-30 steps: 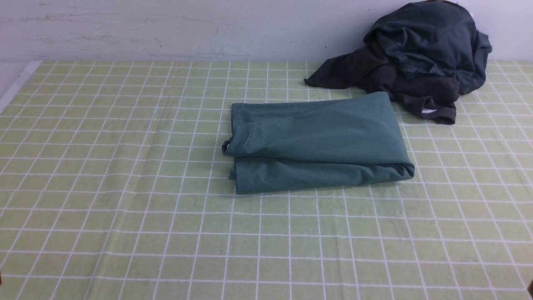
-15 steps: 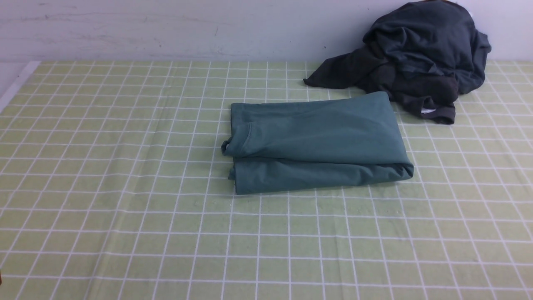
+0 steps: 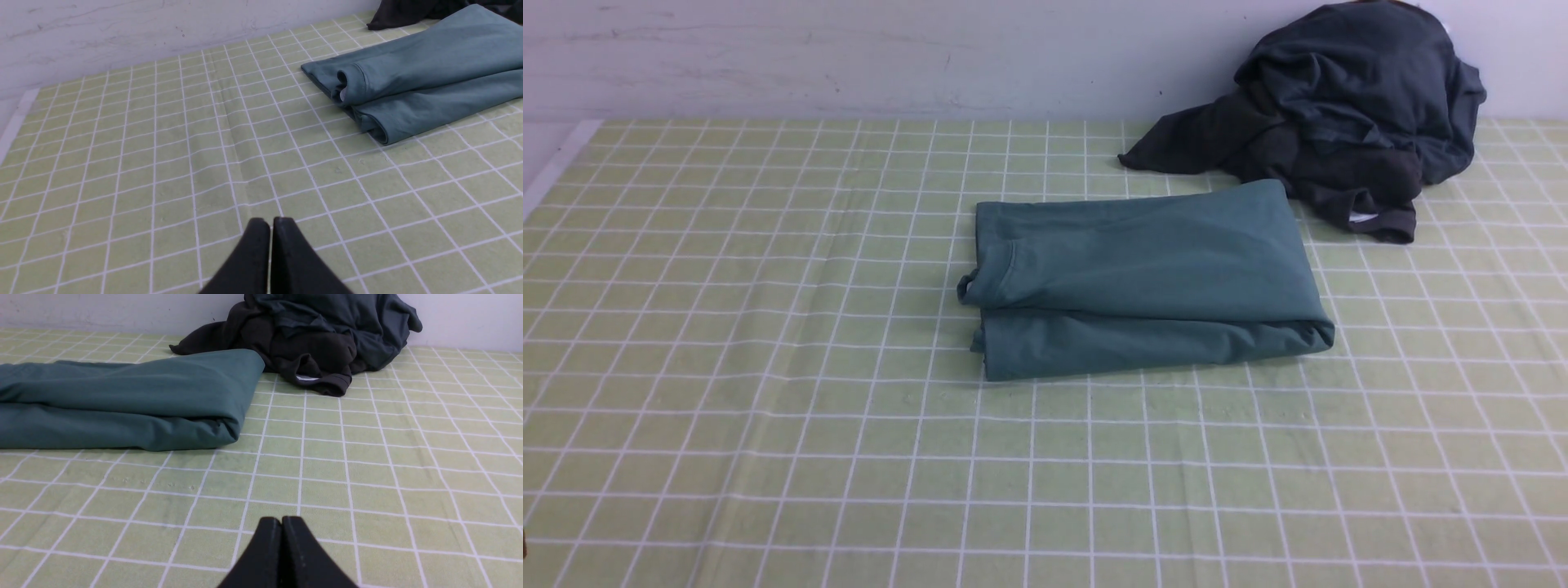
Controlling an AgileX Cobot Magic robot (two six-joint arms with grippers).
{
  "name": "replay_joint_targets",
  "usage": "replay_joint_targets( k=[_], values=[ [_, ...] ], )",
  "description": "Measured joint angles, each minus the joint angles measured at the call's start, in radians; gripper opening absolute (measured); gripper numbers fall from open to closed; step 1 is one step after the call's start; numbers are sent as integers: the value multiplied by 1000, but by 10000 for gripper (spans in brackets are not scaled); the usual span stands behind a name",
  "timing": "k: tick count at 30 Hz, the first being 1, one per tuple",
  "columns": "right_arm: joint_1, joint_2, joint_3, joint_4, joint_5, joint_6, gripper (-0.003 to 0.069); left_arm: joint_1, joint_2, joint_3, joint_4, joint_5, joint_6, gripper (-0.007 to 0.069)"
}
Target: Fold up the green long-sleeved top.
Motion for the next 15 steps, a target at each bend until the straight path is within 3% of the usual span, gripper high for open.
replay_joint_targets(
  k=[8, 12, 15],
  values=[
    [0, 0, 0, 0, 1, -1, -14, 61, -51, 154, -4, -54, 0, -2],
    [0, 0, 0, 1, 2, -1, -14, 215, -60, 236, 4, -177, -7, -2],
    [0, 0, 0, 1, 2, -1, -14, 251, -60, 278, -28, -238, -7, -2]
  ],
)
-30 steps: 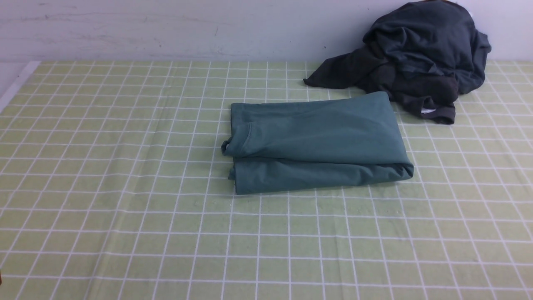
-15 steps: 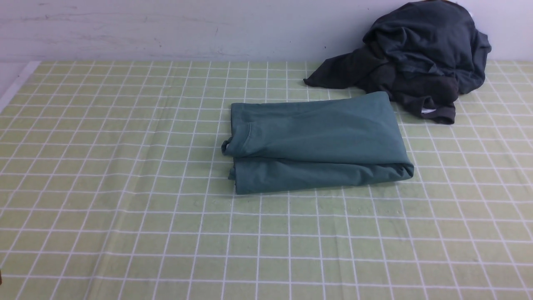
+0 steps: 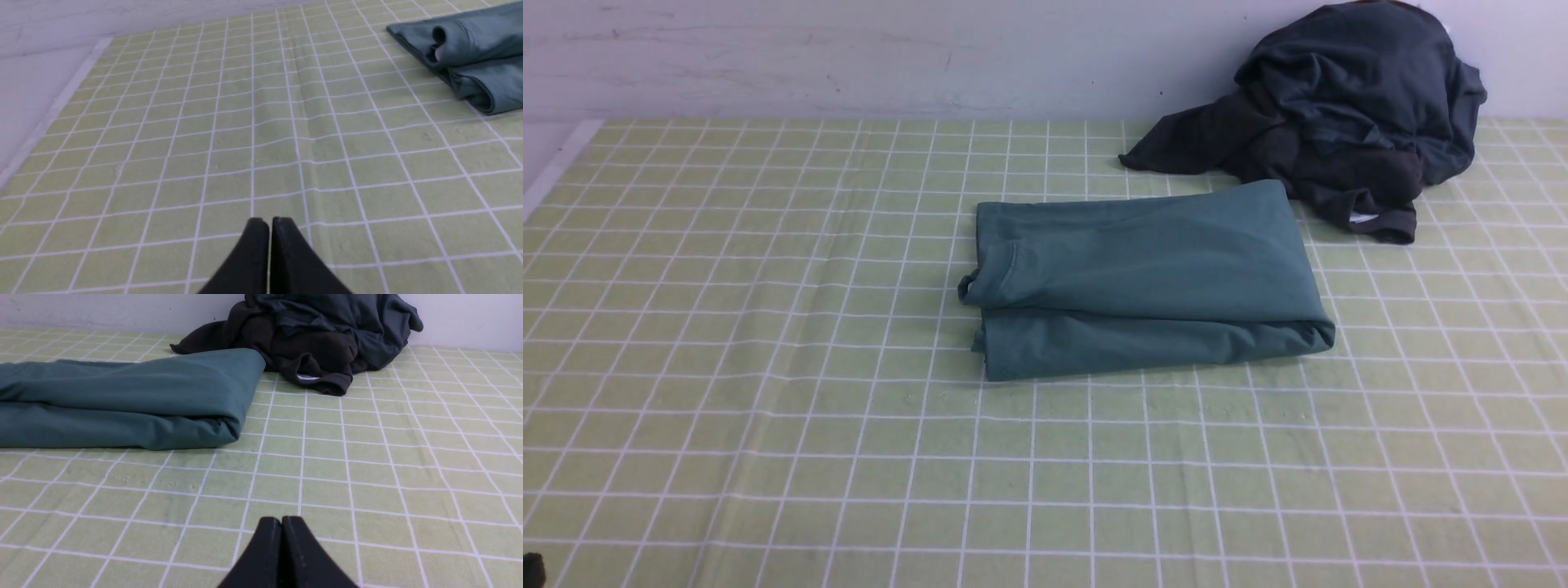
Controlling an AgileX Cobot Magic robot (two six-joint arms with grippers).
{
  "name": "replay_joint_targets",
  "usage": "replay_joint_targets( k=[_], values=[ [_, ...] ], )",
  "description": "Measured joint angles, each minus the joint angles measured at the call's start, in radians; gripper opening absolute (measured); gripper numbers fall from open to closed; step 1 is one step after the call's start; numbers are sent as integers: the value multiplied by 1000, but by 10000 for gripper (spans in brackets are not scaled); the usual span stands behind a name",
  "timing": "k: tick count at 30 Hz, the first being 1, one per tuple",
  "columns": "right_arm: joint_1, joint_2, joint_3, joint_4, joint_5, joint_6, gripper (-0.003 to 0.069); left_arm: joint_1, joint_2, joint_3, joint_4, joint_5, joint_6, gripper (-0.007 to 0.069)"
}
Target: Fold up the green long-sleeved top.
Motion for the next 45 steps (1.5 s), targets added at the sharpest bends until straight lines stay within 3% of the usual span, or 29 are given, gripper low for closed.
replay_joint_targets(
  k=[3, 8, 17, 45],
  values=[
    [0, 0, 0, 0, 0, 0, -14, 10, 0, 51, -34, -70, 0, -2],
    [0, 0, 0, 0, 0, 0, -14, 10, 0, 50, -97, -41, 1, -1],
    [0, 0, 0, 0, 0, 0, -14, 10, 0, 50, -180, -39, 122, -1],
    [0, 0, 0, 0, 0, 0, -14, 11, 0, 50, -192, -39, 125, -1]
  ],
)
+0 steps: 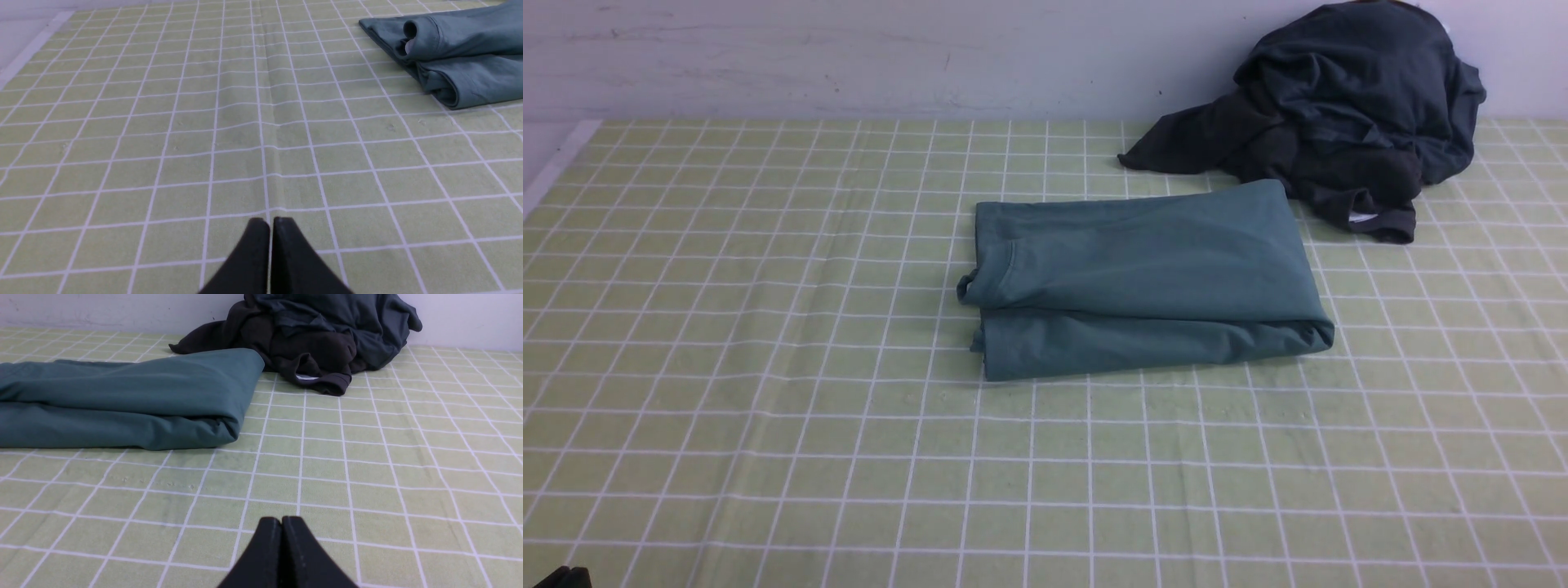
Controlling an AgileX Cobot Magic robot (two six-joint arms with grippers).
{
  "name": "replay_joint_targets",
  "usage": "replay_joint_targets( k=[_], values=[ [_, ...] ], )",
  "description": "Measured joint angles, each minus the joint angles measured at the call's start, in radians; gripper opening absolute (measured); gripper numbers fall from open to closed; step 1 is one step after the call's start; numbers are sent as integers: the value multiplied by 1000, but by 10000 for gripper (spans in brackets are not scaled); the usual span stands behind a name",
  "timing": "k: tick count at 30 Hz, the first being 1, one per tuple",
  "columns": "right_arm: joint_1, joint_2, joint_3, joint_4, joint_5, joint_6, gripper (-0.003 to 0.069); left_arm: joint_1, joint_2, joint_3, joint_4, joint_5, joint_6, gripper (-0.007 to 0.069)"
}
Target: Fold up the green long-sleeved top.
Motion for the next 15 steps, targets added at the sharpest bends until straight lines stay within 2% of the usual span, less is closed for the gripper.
replay_joint_targets(
  k=[15],
  values=[
    [0, 0, -1, 0, 0, -6, -14, 0, 0, 0, 0, 0, 0, -1]
  ],
)
